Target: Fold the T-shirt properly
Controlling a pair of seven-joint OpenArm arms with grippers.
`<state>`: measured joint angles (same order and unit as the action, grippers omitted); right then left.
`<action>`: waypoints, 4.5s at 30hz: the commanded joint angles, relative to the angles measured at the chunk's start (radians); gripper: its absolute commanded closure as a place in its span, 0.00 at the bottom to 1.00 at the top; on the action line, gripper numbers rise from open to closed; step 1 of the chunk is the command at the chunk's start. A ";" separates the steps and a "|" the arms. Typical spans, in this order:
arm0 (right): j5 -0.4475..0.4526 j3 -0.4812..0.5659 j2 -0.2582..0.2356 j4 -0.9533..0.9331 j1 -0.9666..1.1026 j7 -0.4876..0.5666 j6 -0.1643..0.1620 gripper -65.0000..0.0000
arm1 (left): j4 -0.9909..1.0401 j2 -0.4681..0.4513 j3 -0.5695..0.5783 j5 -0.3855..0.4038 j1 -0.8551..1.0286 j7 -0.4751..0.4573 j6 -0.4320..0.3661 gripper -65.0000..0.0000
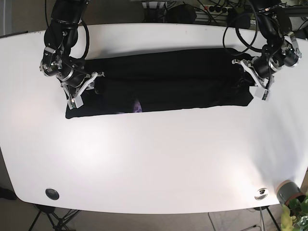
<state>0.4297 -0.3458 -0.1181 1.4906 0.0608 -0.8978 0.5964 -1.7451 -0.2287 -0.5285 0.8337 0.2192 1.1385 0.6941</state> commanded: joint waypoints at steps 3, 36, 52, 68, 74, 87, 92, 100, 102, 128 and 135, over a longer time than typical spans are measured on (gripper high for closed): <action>-0.012 0.003 -0.001 0.006 -0.006 -0.027 0.003 0.71 | -0.049 0.059 0.071 0.017 -0.059 0.011 0.003 0.96; -0.012 0.003 -0.004 0.006 -0.005 -0.031 0.003 0.71 | 0.300 0.228 0.402 0.016 -0.263 -0.074 -0.241 0.73; -0.012 0.003 -0.002 0.006 -0.006 -0.044 0.003 0.71 | 0.106 0.240 0.626 -0.030 -0.298 -0.074 -0.426 0.50; -0.012 0.003 -0.001 0.006 -0.008 -0.044 0.003 0.71 | -0.115 0.108 0.683 -0.250 -0.291 -0.074 -0.423 0.51; -0.013 0.003 0.019 0.006 -0.009 -0.044 0.003 0.71 | -0.151 0.064 0.568 -0.248 -0.240 -0.076 -0.408 0.51; -0.013 0.003 0.025 0.006 -0.009 -0.044 0.003 0.71 | -0.129 0.081 0.368 -0.319 -0.079 -0.217 -0.310 0.93; -0.013 0.003 0.024 0.006 -0.009 -0.044 0.003 0.71 | -0.098 0.113 0.368 -0.439 -0.063 -0.219 -0.305 0.93; -0.013 0.003 0.021 0.006 -0.009 -0.044 0.003 0.71 | -0.028 0.128 0.388 -0.482 -0.071 -0.219 -0.294 0.93; -0.012 0.003 0.022 0.006 -0.009 -0.044 0.003 0.71 | -0.031 0.127 0.445 -0.483 -0.071 -0.219 -0.265 0.93; -0.012 0.001 0.022 0.014 -0.011 -0.045 0.003 0.70 | -0.031 0.124 0.891 -0.483 -0.211 -0.225 -0.231 0.93; 0.056 -0.005 0.021 0.014 -0.040 -0.079 -0.005 0.70 | -0.083 0.124 0.687 -0.483 -0.188 -0.225 -0.230 0.93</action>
<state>0.4526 -0.3481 -0.0883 1.4933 0.0368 -0.9592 0.6010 -1.7958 -0.1047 0.2020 0.3420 0.0364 0.9257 0.4644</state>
